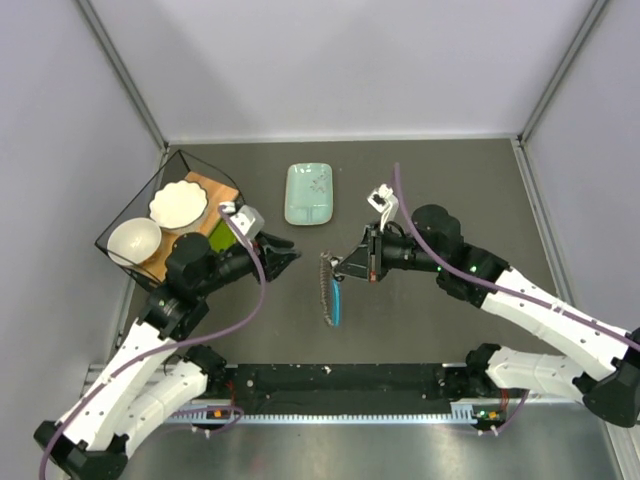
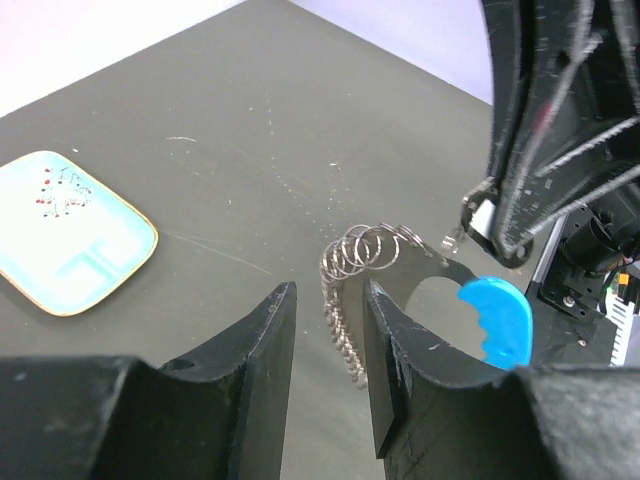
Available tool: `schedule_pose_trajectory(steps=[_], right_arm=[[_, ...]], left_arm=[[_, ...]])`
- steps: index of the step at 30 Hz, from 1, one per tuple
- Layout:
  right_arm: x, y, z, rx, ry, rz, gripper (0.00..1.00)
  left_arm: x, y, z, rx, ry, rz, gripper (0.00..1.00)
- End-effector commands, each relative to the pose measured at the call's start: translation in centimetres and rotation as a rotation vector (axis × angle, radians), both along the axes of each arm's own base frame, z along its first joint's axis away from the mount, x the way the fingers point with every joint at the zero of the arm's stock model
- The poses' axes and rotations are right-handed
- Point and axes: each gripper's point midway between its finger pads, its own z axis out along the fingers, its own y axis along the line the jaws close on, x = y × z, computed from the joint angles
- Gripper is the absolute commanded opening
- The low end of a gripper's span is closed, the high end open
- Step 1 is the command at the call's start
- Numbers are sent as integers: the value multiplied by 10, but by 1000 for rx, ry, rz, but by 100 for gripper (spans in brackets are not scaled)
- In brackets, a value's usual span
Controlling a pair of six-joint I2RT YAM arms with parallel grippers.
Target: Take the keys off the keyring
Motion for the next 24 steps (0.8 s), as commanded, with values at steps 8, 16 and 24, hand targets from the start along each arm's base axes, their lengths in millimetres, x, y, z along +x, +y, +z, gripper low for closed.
schedule_pose_trajectory(steps=[8,16,24], right_arm=[[5,5,27,38,88,9,0],[-8,7,47,81,54,96,0],[-27,3,57,127,-31,208,0]], left_arm=[[-40,-15,12,-35,-140,-248,37],[-45,-33,11,-26,-134,-377,38],[-68,-42,21,-80,-145,-528,38]])
